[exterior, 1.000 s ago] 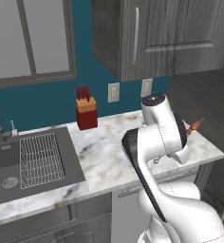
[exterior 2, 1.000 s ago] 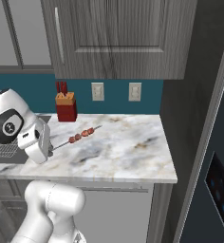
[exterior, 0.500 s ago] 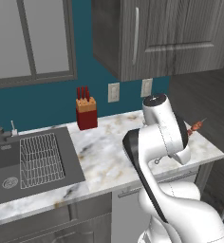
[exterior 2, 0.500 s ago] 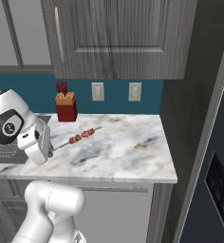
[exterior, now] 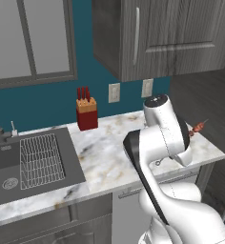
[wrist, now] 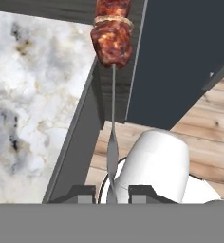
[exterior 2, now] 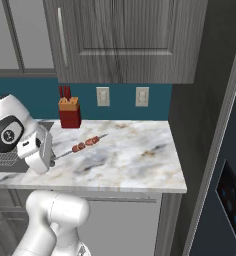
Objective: Store the kebab skewer in the freezer for long-term storage. Close the freezer door after placing the cooked food.
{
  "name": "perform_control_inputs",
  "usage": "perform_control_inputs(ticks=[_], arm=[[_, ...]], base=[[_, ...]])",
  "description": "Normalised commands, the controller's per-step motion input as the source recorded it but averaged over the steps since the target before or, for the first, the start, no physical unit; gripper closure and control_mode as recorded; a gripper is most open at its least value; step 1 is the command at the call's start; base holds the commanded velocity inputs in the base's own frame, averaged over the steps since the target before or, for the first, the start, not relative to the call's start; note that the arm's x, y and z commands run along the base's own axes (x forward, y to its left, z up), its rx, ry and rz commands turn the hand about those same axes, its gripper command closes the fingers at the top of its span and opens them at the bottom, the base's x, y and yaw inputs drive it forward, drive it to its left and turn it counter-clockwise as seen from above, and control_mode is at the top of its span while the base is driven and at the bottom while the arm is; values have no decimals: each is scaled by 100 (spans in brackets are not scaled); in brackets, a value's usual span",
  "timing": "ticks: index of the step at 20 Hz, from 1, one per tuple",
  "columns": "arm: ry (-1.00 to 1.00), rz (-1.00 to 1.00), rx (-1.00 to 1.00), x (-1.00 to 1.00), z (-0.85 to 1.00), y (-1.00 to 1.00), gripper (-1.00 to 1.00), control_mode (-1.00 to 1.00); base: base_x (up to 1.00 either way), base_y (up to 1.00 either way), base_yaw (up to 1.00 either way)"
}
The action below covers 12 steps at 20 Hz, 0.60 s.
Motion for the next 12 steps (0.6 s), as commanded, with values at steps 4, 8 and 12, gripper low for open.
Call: perform_control_inputs(ticks=[4, 8, 12], arm=[[0, 0, 0, -36, 0, 0, 100, 100], [0, 0, 0, 0, 0, 0, 100, 100], [0, 0, 0, 0, 0, 0, 100, 100]], base=[[-15, 0, 0], [-68, 0, 0], [-69, -2, 0]])
